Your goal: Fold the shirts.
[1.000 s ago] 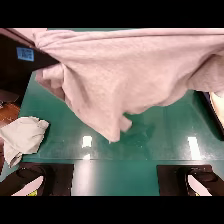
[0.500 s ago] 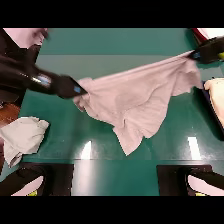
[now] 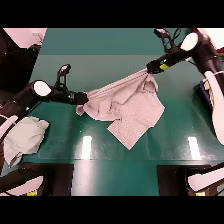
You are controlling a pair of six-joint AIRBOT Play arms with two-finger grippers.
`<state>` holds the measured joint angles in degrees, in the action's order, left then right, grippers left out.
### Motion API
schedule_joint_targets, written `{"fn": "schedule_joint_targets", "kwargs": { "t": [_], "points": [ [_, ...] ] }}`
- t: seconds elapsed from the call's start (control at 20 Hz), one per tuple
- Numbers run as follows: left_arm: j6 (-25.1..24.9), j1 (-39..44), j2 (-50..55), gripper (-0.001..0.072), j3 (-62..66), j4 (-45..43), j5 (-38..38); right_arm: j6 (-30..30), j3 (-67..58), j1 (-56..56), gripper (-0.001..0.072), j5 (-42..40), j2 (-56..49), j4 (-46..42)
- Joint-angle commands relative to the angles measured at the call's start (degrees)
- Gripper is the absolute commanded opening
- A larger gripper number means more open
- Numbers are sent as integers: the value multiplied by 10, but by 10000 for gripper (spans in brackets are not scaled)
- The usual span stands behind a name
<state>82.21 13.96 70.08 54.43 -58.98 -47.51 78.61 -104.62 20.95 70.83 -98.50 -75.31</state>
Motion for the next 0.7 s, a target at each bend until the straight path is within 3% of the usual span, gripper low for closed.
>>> {"fn": "schedule_joint_targets", "kwargs": {
  "t": [0.0, 0.05, 0.1, 0.15, 0.2, 0.4, 0.65],
  "points": [
    [3, 0, 12, 620, 40, -47, 34, 1, 0, 7, 19, -57, -26, 9],
    [3, 0, 12, 621, 61, -60, 16, 0, 0, 4, 24, -57, -24, 8],
    [3, 0, 12, 621, 85, -71, -9, 0, 0, -1, 102, -51, -20, 8],
    [3, 0, 11, 621, 108, -76, -33, 0, 0, -5, 240, -42, -17, 8],
    [3, 1, 10, 621, 130, -76, -58, 0, 0, -14, 273, -25, -13, 8],
    [-2, 42, 11, 621, 152, -54, -121, -19, 0, -53, 274, 66, 8, 8],
    [3, 183, 41, 621, 135, -54, -84, -22, 0, -97, 273, 137, 43, 8]
  ]
}}
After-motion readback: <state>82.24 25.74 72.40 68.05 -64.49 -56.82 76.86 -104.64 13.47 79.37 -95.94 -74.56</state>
